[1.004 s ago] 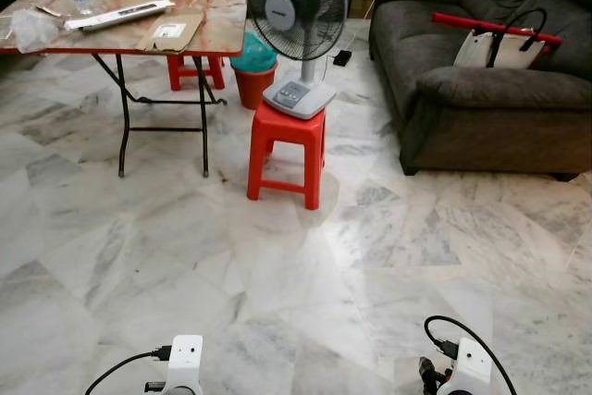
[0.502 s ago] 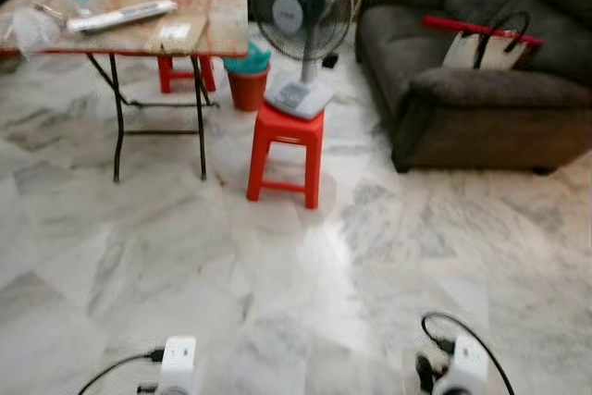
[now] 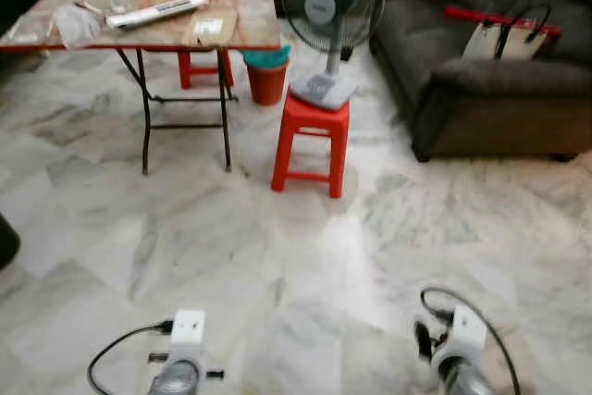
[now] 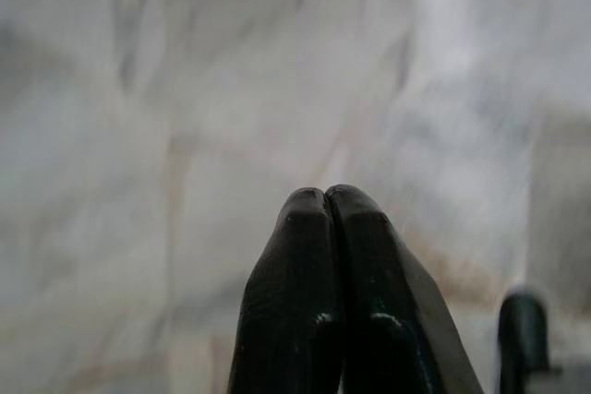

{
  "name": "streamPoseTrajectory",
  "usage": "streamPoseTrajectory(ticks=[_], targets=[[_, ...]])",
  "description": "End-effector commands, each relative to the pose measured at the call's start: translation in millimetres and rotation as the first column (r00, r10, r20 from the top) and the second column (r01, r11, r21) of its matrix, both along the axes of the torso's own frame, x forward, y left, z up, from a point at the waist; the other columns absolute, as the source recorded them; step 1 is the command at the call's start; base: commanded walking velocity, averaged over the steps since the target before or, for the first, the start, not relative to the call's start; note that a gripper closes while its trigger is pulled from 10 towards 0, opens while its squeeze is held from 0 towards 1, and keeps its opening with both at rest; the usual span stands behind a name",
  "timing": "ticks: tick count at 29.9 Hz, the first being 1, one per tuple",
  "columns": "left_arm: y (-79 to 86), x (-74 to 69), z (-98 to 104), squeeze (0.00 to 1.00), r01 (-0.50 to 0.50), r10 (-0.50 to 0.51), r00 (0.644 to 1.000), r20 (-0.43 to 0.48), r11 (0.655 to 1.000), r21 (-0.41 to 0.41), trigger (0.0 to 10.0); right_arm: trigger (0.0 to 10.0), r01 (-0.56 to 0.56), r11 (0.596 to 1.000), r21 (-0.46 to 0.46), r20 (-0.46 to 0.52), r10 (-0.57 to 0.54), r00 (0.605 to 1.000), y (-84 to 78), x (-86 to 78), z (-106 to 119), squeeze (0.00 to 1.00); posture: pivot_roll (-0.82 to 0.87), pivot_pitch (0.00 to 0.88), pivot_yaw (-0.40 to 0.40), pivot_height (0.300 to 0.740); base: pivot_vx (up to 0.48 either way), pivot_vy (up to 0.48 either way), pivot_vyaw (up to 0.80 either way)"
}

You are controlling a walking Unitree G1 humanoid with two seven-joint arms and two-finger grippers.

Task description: Picking trash to rubbish bin

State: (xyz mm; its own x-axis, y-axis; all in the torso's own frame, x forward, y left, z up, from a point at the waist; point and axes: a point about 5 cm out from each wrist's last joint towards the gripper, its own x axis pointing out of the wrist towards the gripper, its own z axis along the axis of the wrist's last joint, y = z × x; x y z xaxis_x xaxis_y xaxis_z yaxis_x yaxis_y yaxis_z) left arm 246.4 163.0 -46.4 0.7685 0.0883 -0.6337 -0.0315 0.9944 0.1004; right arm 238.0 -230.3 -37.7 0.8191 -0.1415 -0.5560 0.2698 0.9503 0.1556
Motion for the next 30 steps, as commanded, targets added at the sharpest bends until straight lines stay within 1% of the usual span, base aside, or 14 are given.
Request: streamPoseTrajectory(ticks=[1, 2, 5, 6, 9, 11, 18, 22, 25, 27, 30], targets=[[2.9, 6.9, 7, 0.0, -0.018, 0.018, 0.998, 0.054, 1.0, 0.001, 10.0, 10.0, -0.023, 0.999, -0.033, 0.071, 0.025, 0.997, -3.4, 14.6, 14, 0.0, -0.12, 0.062, -0.041, 0.74, 0.0, 0.0, 0.0], [3.2, 11.6, 11, 0.0, -0.027, 0.027, 0.996, 0.084, 1.0, -0.005, 10.0, 10.0, -0.05, 0.998, -0.042, 0.106, 0.055, 0.993, -0.2, 23.5, 21, 0.0, -0.13, 0.059, -0.041, 0.74, 0.0, 0.0, 0.0], [3.1, 19.7, 19, 0.0, -0.028, 0.029, 0.99, 0.14, 1.0, -0.005, 10.0, 10.0, -0.112, 0.992, -0.056, 0.178, 0.12, 0.977, 9.5, 39.5, 34, 0.0, -0.12, 0.057, -0.041, 0.74, 0.0, 0.0, 0.0], [2.0, 26.9, 26, 0.0, -0.034, 0.032, 0.981, 0.189, 0.999, 0.004, 10.0, 10.0, -0.153, 0.986, -0.072, 0.255, 0.167, 0.953, 19.8, 53.5, 48, 0.0, -0.12, 0.053, -0.043, 0.74, 0.244, 0.0, 0.51], [0.0, 31.7, 31, 0.0, -0.039, 0.039, 0.974, 0.223, 0.999, -0.003, 10.0, 10.0, -0.17, 0.982, -0.086, 0.297, 0.189, 0.936, 27.1, 62.1, 57, 0.0, -0.11, 0.052, -0.045, 0.74, 0.306, 0.0, 0.7], [-4.4, 35.5, 35, 0.0, -0.017, 0.017, 0.97, 0.243, 1.0, -0.003, 10.0, 10.0, -0.181, 0.981, -0.072, 0.323, 0.194, 0.926, 33.5, 67.4, 61, 0.0, -0.11, 0.047, -0.045, 0.74, 0.399, 0.0, 0.79], [-8.6, 41.8, 41, 0.0, 0.0, 0.003, 0.963, 0.27, 1.0, -0.011, 10.0, 10.0, -0.228, 0.972, -0.064, 0.355, 0.235, 0.905, 43.8, 72.4, 66, 0.0, -0.11, 0.041, -0.047, 0.74, 0.448, 0.0, 0.79], [-14.5, 50.1, 50, 0.0, 0.019, -0.011, 0.949, 0.316, 1.0, -0.02, 10.0, 10.0, -0.243, 0.968, -0.065, 0.37, 0.25, 0.895, 47.1, 74.6, 69, 0.0, -0.1, 0.02, -0.049, 0.74, 0.465, 0.0, 0.72], [-19.2, 55.1, 56, 0.0, 0.037, -0.026, 0.94, 0.34, 0.999, -0.027, 10.0, 10.0, -0.249, 0.967, -0.055, 0.37, 0.252, 0.894, 49.6, 76.1, 70, 0.0, -0.1, 0.012, -0.049, 0.74, 0.465, 0.0, 0.0], [-24.5, 59.8, 60, 0.0, 0.046, -0.02, 0.935, 0.353, 0.997, -0.066, 10.0, 10.0, -0.259, 0.964, -0.054, 0.373, 0.26, 0.891, 52.4, 77.4, 71, 0.0, -0.1, 0.012, -0.049, 0.74, 0.465, 0.0, 0.0], [-26.0, 61.1, 62, 0.0, 0.047, -0.015, 0.934, 0.356, 0.996, -0.081, 10.0, 10.0, -0.263, 0.963, -0.054, 0.375, 0.264, 0.889, 53.3, 77.7, 71, 0.0, -0.1, 0.012, -0.049, 0.74, 0.465, 0.0, 0.0]])
